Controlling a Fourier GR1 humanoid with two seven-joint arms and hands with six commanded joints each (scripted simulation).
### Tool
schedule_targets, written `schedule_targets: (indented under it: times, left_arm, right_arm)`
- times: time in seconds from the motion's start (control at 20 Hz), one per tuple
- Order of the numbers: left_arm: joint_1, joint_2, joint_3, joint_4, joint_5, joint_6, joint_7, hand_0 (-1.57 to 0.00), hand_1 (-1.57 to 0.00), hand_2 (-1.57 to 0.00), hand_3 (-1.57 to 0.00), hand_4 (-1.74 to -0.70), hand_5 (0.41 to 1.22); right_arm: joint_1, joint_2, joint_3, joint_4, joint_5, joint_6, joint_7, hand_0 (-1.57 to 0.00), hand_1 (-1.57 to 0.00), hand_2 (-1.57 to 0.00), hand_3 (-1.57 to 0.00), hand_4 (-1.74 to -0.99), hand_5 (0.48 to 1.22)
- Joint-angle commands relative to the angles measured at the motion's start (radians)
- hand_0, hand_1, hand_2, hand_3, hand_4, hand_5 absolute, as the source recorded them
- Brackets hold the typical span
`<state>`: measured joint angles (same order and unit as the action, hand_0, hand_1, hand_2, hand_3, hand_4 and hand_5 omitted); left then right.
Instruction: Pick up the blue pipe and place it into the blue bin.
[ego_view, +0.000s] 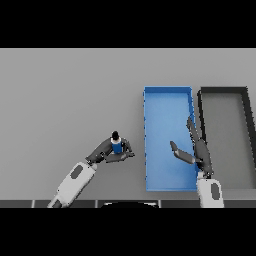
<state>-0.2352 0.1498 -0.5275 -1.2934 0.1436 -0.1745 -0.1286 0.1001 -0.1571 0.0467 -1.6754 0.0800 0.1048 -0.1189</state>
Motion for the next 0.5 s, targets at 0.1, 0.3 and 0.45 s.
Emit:
schedule_targets:
  times: [0.1, 0.3, 0.45]
  left_arm:
    - [0.012, -0.003, -0.032, -0.016, -0.045, 0.039, -0.039, -1.28, -1.31, -1.34, -1.27, -1.63, 1.118]
    - [-0.005, -0.014, -0.034, -0.048, -0.047, 0.056, -0.067, -1.45, -1.47, -1.48, -1.39, -1.69, 1.179]
    - [-0.004, -0.004, -0.041, -0.129, -0.035, 0.057, -0.066, -1.51, -1.52, -1.52, -1.43, -1.71, 1.199]
  right_arm:
    - [-0.013, 0.003, 0.004, 0.003, 0.001, 0.002, 0.006, 0.0, 0.0, 0.0, 0.0, -1.258, 0.615]
    - [-0.015, 0.013, 0.02, -0.016, 0.021, -0.011, 0.022, 0.0, 0.0, 0.0, 0.0, -1.245, 0.621]
    - [-0.012, 0.013, 0.019, -0.012, 0.024, -0.013, 0.025, 0.0, 0.0, 0.0, 0.0, -1.249, 0.629]
